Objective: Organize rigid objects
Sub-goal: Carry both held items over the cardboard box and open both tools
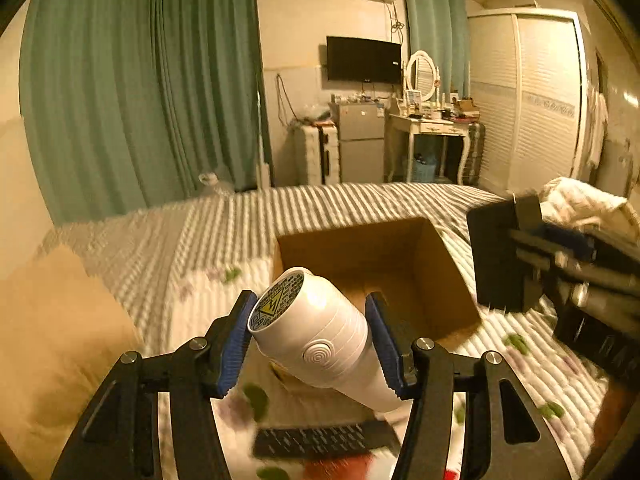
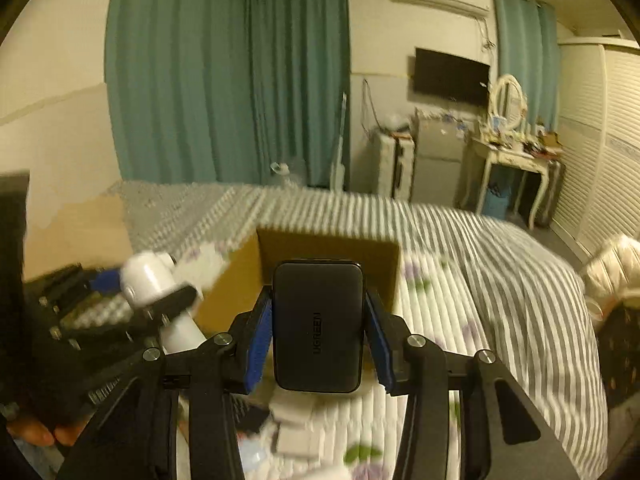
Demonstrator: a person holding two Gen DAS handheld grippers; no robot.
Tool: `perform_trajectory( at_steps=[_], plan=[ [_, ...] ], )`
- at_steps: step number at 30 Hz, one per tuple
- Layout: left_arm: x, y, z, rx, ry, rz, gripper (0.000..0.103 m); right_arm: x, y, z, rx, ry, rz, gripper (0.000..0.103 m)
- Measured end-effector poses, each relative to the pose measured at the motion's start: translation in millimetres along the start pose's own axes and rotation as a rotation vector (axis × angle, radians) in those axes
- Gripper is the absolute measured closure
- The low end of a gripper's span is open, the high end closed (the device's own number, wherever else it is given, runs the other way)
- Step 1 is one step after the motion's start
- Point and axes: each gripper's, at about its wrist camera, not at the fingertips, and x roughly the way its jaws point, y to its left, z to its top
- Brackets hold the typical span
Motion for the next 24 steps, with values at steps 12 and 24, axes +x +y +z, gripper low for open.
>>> perform_trajectory(
  at_steps=[12,24],
  plan=[
    [115.2,1.1,23.9,0.003,0.074,0.035,0.046,124.4,-21.7,46.7,0.021,0.127,0.028,0.06],
    [160.4,-2.9,-0.1,0.016,0.106,0.021,0.046,190.1,-53.5,7.2,0.059,0.201,0.006,0.06]
  ],
)
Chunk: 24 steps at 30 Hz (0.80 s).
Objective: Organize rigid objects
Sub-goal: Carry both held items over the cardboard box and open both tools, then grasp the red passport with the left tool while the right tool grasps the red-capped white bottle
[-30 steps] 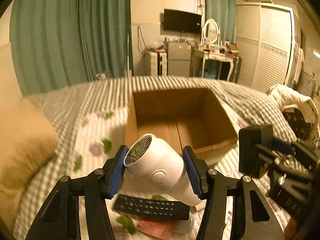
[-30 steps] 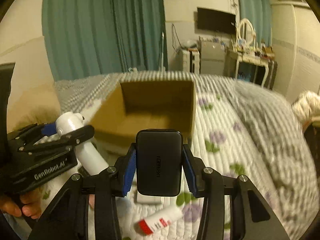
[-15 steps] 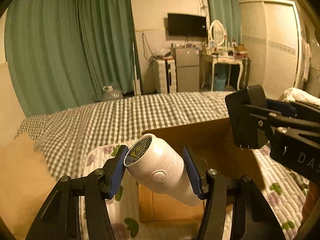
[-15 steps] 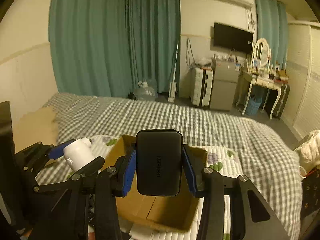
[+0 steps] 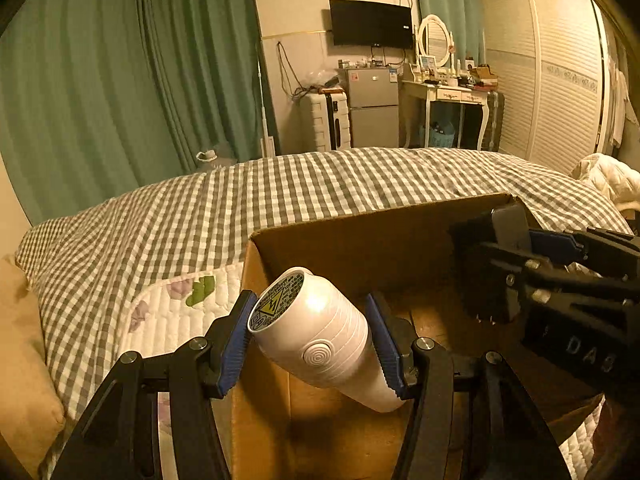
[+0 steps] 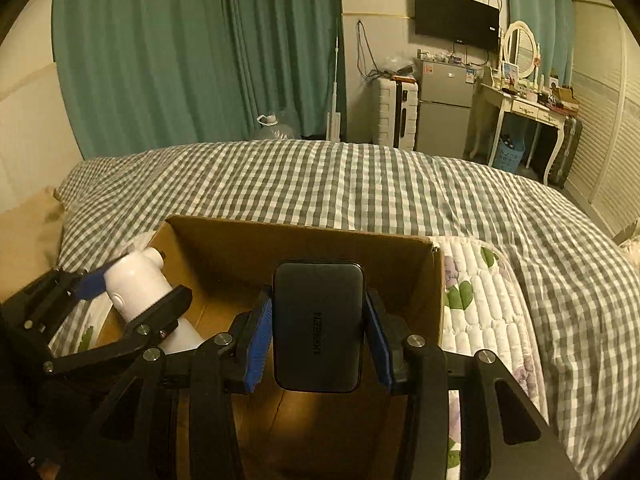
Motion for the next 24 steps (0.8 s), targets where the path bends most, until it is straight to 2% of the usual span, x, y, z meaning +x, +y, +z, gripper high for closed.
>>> perform_trajectory(
  at_steps=[2,3,4,5,9,12,13,14,15,16,19,24],
  plan=[
    [-2.1,0.3,-0.1,-0.01,-0.002,-0.014,0.044,-2.8,-2.9,0.1,0.029,-0.01,0.016,0.06],
    [-6.2,0.2,0.4,-0.013,0.0,-0.022,0.04,-5.3,-4.6,1.1,0.042,-0.015,0.025,0.051],
    [-12.3,0.2,1.4,-0.016,0.004,-0.022,0.029,-12.0,-6.7,4.1,0.058,-0.03,0.034,0.044],
    [-19.3,-0.5,3.8,-0.019,0.009,-0.023,0.023,-20.3,-8.1,7.7,0.069,-0.045,0.031,0.033],
    [-58.6,1.9,11.4,-0.023,-0.011,-0.025,0.021,-66.3,-17.7,25.9,0.098,-0.1,-0.004,0.031],
    [-99.8,3.8,13.8,-0.028,-0.035,-0.026,0.013,-110.9,-21.0,34.0,0.111,-0.111,-0.056,0.03],
    [-112.4,3.9,14.1,-0.029,-0.047,-0.029,0.013,-123.2,-21.6,35.3,0.118,-0.109,-0.067,0.029],
    [-127.4,4.6,13.7,-0.029,-0.061,-0.03,0.013,-137.2,-22.1,35.7,0.125,-0.111,-0.086,0.022],
    [-144.9,4.9,12.0,-0.027,-0.072,-0.021,0.012,-158.6,-19.7,35.2,0.124,-0.125,-0.114,0.017],
    [-157.1,5.4,11.0,-0.025,-0.078,-0.016,0.008,-173.4,-17.1,34.1,0.122,-0.137,-0.126,0.016],
    [-197.0,7.4,1.2,-0.028,-0.105,-0.023,0.005,-220.9,-9.0,27.0,0.113,-0.155,-0.135,0.01],
    [-243.5,14.3,-26.1,-0.073,-0.132,-0.03,0.0,-271.0,3.1,2.8,0.097,-0.13,-0.154,0.002]
  ],
)
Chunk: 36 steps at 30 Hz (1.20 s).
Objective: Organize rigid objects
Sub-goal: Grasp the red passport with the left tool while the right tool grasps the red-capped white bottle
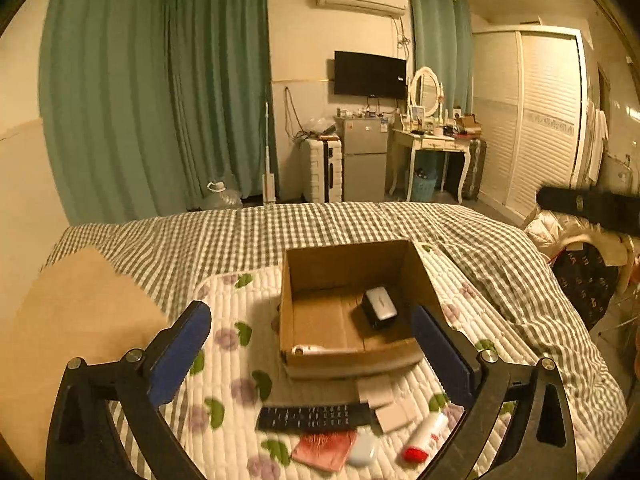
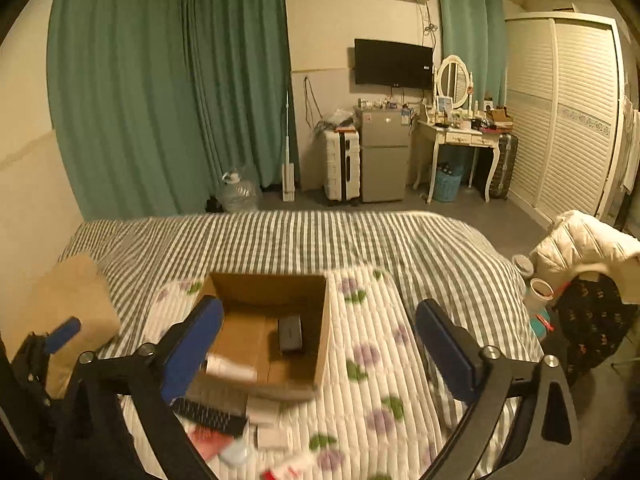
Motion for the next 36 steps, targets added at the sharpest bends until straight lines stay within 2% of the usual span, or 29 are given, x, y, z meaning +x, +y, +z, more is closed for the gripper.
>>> perform_trajectory(
  at_steps=[3,6,9,14,16,17,18,20,23,24,27,31,33,36],
  plan=[
    [-8.7,4.3,-22.3,-0.012,0.01,0.023,0.0,-13.3,6.3,-29.5,-0.024,0.038,0.003,0.002],
    [-3.5,9.2,-51.8,-0.041,0.058,0.024,0.0,-8.1,18.1,-69.5,-0.077,0.093,-0.009,0.002],
    [8.9,10.8,-85.4,-0.049,0.1,0.052,0.0,16.2,25.5,-120.0,-0.08,0.19,0.017,0.002],
    [36.7,11.3,-135.1,-0.049,0.189,0.052,0.0,71.6,22.6,-192.5,-0.031,0.345,0.017,0.003],
    [49.1,10.3,-149.0,-0.045,0.223,0.058,0.0,92.2,19.0,-214.1,0.004,0.394,0.02,0.005],
    [53.9,11.0,-155.6,-0.045,0.238,0.061,0.0,97.7,17.6,-220.2,0.016,0.407,0.021,0.009],
    [59.1,11.8,-161.5,-0.048,0.25,0.072,0.0,108.0,15.5,-228.3,0.035,0.428,0.018,0.017],
    [65.8,14.9,-169.5,-0.064,0.252,0.093,0.0,122.4,14.5,-238.6,0.067,0.461,0.036,0.032],
    [77.3,18.3,-176.6,-0.067,0.269,0.102,0.0,141.8,13.3,-249.5,0.127,0.503,0.08,0.036],
    [80.1,19.2,-177.0,-0.065,0.272,0.104,0.0,145.7,15.0,-251.1,0.135,0.502,0.087,0.04],
    [91.8,23.5,-179.7,-0.072,0.298,0.099,0.0,153.3,30.1,-255.0,0.071,0.496,0.095,0.045],
    [106.9,21.8,-182.6,-0.054,0.345,0.039,0.0,148.5,33.1,-253.2,0.025,0.451,0.073,0.053],
    [114.8,15.4,-186.7,-0.024,0.37,0.0,0.0,143.2,26.5,-248.6,0.03,0.424,0.065,0.063],
    [123.1,9.0,-192.3,-0.011,0.398,-0.034,0.0,137.2,17.2,-239.5,0.025,0.396,0.064,0.068]
  ],
)
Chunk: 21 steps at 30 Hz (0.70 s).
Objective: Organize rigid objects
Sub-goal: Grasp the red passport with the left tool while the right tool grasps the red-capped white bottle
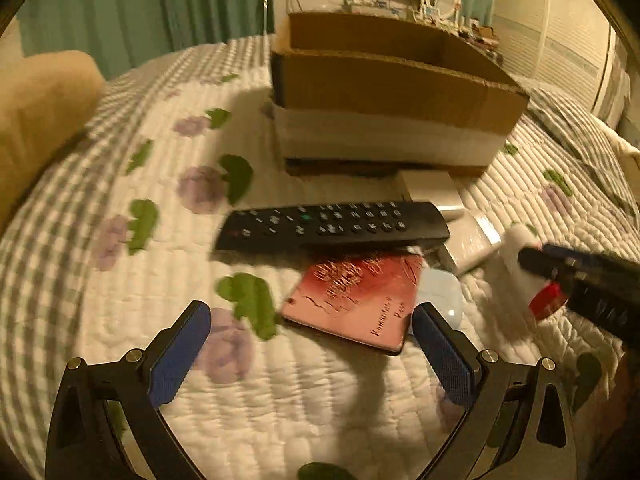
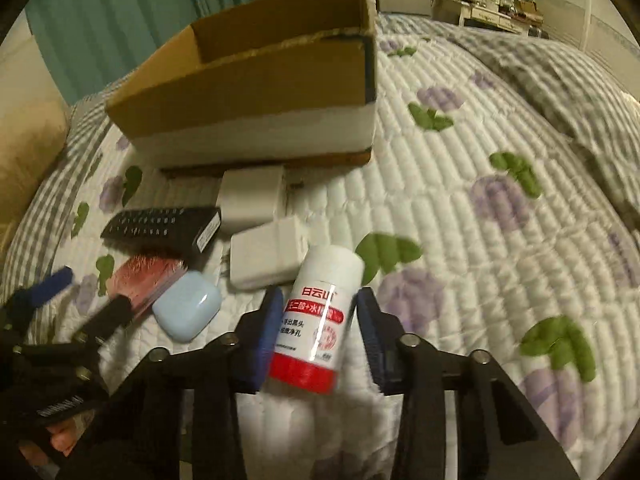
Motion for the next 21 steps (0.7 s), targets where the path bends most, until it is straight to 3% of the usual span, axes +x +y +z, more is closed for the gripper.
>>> perform_trajectory(
  at_steps=[6,9,14,16,17,18,20,21],
  plan=[
    [5.1,-10.4,-5.4,0.107,0.008,0.047,0.0,-9.2,2.0,3.5,-0.052,-0.026,-0.016,0.072],
    [6.1,-13.5,-2.5,0.152,-0.005,0.055,0.001,-3.1,7.6,4.0,-0.067,-0.024,-0.017,0.085],
    [1.9,-19.7,-0.5,0.239,-0.031,0.072,0.003,-2.0,5.5,2.7,-0.065,-0.019,-0.023,0.085],
    [0.7,-20.7,0.5,0.252,-0.037,0.054,0.012,-1.3,5.2,1.9,-0.065,-0.012,-0.026,0.085],
    [1.2,-22.2,1.5,0.261,-0.038,0.048,0.014,-1.2,5.8,1.7,-0.065,-0.009,-0.03,0.081],
    [3.6,-24.4,2.9,0.276,-0.037,0.044,0.019,-1.0,6.2,1.2,-0.062,-0.004,-0.032,0.069],
    [10.3,-29.9,4.9,0.315,-0.032,0.035,0.031,5.7,6.6,-1.7,-0.042,0.038,-0.003,0.054],
    [13.8,-31.3,5.3,0.334,-0.031,0.038,0.037,9.2,6.0,-4.4,-0.027,0.056,0.014,0.054]
  ],
)
